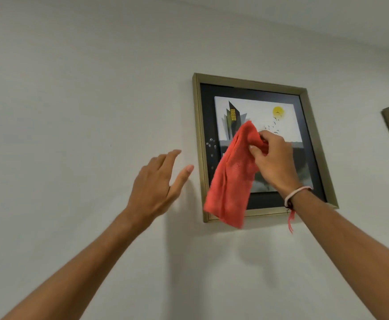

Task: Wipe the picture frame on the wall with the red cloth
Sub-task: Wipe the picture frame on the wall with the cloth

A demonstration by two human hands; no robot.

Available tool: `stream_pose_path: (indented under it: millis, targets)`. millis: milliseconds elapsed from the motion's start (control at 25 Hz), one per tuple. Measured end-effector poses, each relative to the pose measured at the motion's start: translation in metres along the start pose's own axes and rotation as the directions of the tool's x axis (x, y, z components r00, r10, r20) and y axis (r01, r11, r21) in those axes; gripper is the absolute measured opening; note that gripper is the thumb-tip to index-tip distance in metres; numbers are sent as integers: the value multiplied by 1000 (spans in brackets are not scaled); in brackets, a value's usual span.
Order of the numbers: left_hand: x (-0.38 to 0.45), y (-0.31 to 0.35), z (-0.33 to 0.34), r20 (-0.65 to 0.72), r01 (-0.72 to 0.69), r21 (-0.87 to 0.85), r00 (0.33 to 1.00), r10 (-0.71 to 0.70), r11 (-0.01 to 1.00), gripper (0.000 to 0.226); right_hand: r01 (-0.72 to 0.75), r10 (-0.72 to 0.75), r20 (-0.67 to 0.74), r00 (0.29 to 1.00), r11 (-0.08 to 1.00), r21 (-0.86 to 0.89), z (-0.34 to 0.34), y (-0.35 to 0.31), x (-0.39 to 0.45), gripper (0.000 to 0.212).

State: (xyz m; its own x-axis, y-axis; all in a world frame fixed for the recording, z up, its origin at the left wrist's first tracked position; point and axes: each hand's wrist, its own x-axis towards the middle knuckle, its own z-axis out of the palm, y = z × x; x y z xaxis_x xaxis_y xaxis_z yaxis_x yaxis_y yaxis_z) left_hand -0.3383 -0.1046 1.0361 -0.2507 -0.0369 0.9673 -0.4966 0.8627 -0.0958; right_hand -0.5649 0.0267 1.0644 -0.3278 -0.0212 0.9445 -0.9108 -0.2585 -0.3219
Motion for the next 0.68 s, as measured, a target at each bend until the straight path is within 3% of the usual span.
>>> stream_pose_path:
  millis: [120, 200, 320, 520, 600, 680]
  targets:
    - [37, -20, 9, 43, -107, 309, 994, 98, 945, 79, 109, -104, 36, 994, 974, -200, 24, 9, 17, 19]
    - [66, -30, 19, 81, -156, 425, 988, 134, 892, 77, 152, -150, 28, 988, 946, -288, 40, 13, 28, 23]
    - [109, -39, 39, 97, -226, 508, 974, 205, 831, 71, 185, -182, 44, 982, 906, -381, 68, 13, 47, 25]
    - [175, -41, 55, 34, -272, 565, 951, 307, 779, 64, 256, -338, -83, 938, 831, -495, 103, 11, 80, 24]
    - [193, -45, 51, 37, -292, 583, 942, 334, 758, 64, 277, -418, -191, 888, 819, -503, 111, 17, 82, 31]
    - [196, -52, 53, 49, -303, 593, 938, 343, 746, 65, 348, -527, -278, 803, 794, -498, 120, 29, 78, 16]
